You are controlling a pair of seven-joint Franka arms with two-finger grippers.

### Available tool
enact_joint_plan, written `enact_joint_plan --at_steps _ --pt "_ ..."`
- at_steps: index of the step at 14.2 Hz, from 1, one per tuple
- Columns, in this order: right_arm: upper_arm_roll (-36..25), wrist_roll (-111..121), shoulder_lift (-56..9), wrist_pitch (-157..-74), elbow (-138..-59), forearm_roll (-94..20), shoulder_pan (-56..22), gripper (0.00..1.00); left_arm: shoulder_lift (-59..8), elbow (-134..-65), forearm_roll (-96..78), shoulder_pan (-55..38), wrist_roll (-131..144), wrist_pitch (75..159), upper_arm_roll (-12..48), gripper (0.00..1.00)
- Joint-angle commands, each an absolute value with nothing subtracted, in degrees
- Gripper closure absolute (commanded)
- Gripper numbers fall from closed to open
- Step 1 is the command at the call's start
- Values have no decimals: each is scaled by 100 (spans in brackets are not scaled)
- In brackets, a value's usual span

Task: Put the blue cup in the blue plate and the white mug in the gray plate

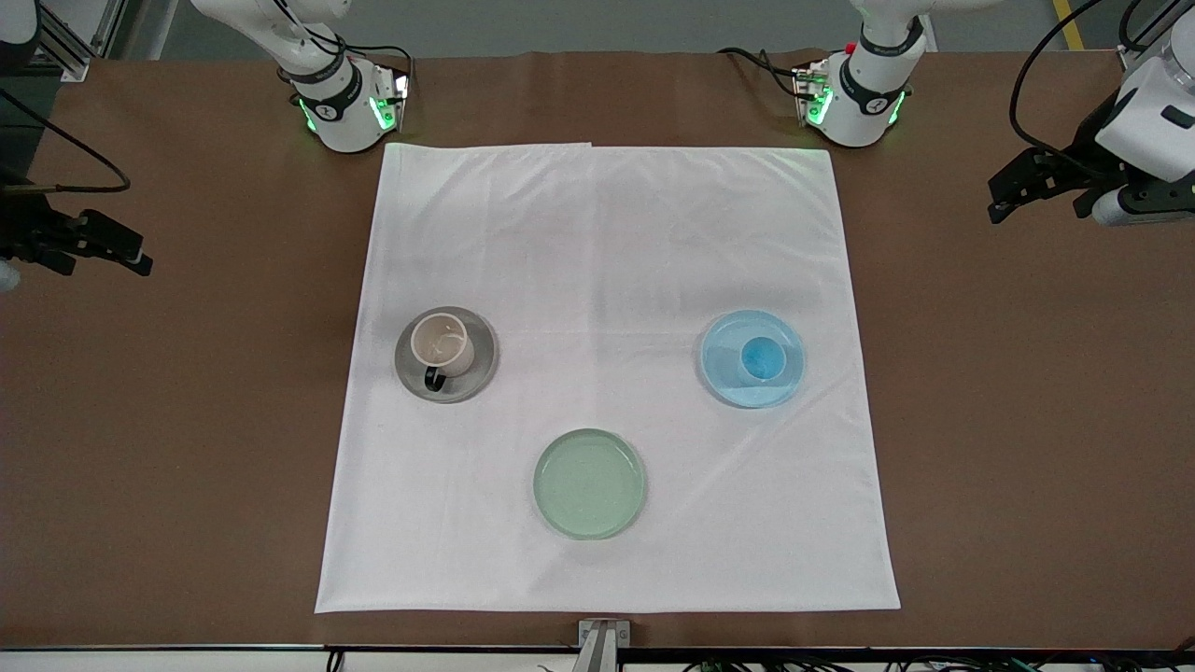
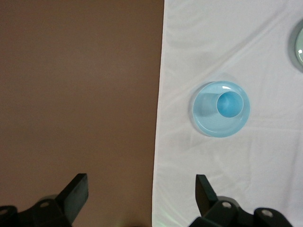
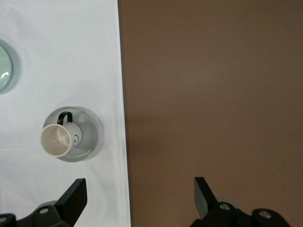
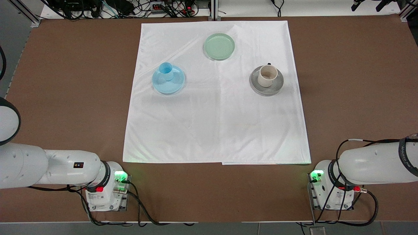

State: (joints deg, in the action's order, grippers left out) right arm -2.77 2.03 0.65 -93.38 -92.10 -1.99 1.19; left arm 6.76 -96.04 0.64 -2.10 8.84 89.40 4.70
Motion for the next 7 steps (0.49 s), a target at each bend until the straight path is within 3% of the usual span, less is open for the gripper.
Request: enact_joint_plan --at_steps 1,7 --pt "-176 229 -132 -9255 -8667 -176 211 0 686 -9563 53 -229 773 8965 457 0" --pt "-176 229 -132 -9237 -8420 -176 220 0 607 -9483 53 -220 773 8947 457 0"
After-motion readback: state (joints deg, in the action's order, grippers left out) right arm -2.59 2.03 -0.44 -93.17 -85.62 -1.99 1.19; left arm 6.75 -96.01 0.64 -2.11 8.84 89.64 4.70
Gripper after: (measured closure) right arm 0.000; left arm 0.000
